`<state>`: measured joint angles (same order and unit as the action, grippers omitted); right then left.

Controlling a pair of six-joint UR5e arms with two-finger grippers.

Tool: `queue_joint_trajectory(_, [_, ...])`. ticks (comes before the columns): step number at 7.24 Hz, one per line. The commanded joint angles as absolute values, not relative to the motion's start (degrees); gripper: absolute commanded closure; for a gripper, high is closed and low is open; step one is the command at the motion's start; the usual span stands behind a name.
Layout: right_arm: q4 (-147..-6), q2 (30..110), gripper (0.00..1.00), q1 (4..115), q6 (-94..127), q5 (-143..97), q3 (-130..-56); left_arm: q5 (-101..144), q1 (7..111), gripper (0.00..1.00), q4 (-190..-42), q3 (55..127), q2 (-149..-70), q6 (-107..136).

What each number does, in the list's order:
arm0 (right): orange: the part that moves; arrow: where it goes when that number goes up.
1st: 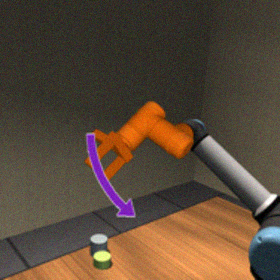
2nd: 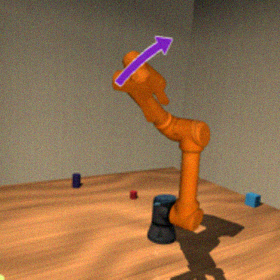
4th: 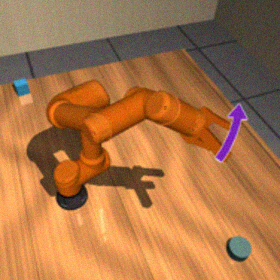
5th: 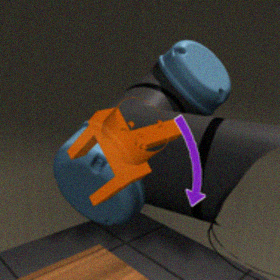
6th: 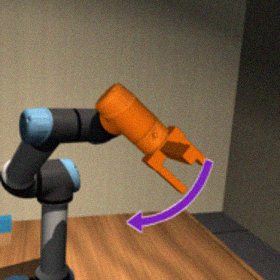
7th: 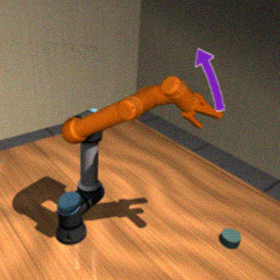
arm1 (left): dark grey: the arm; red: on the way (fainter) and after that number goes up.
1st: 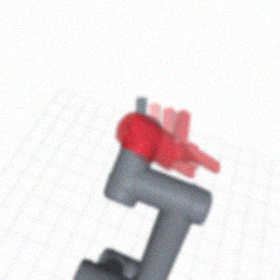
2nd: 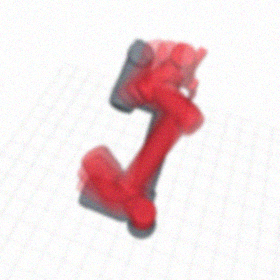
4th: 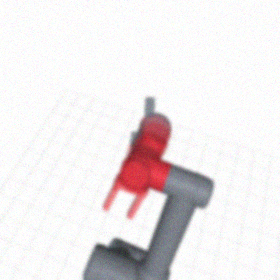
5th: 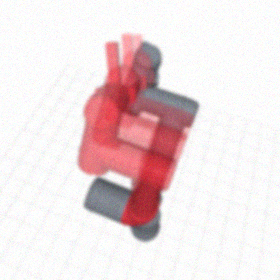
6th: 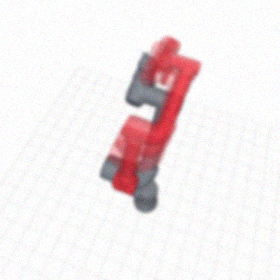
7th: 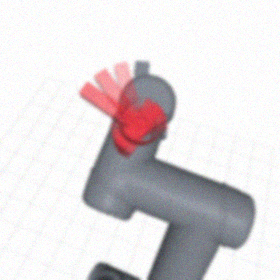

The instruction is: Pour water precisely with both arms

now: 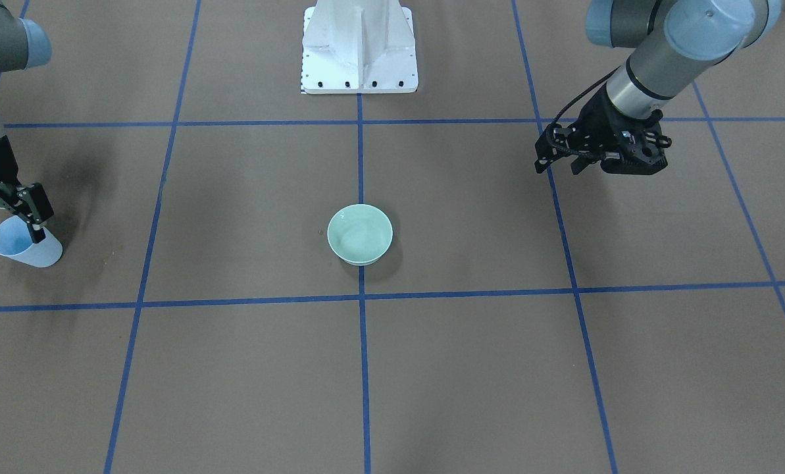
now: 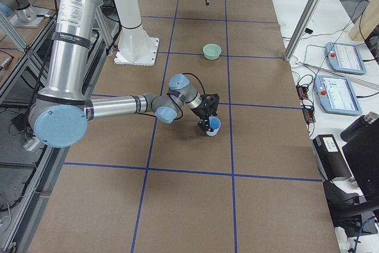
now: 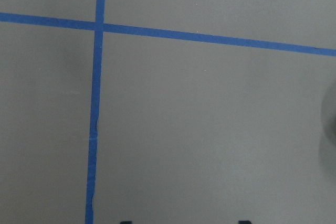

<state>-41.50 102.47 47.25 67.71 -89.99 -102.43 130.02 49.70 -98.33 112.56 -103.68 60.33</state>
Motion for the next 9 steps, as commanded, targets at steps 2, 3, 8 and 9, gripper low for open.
queue_joint_trajectory(2, [-41.83, 102.66, 0.0, 57.35, 58.32, -101.82, -102.92, 129.73, 48.35, 0.24, -98.26, 109.44, -107.99, 64.21])
queue_joint_trajectory(3, [-42.27, 102.48, 0.0, 61.31, 53.14, -107.43, -102.75, 129.2, 46.25, 0.24, -98.26, 107.34, -111.5, 67.38])
queue_joint_trajectory(8, [-57.02, 101.86, 0.0, 81.36, 19.38, -130.93, -102.21, 119.1, 37.18, 0.24, -98.88, 84.15, -134.97, 73.21])
queue_joint_trajectory(9, [-58.87, 101.95, 0.0, 83.3, 15.94, -133.39, -102.3, 119.09, 35.96, 0.25, -99.14, 82.98, -135.35, 73.65])
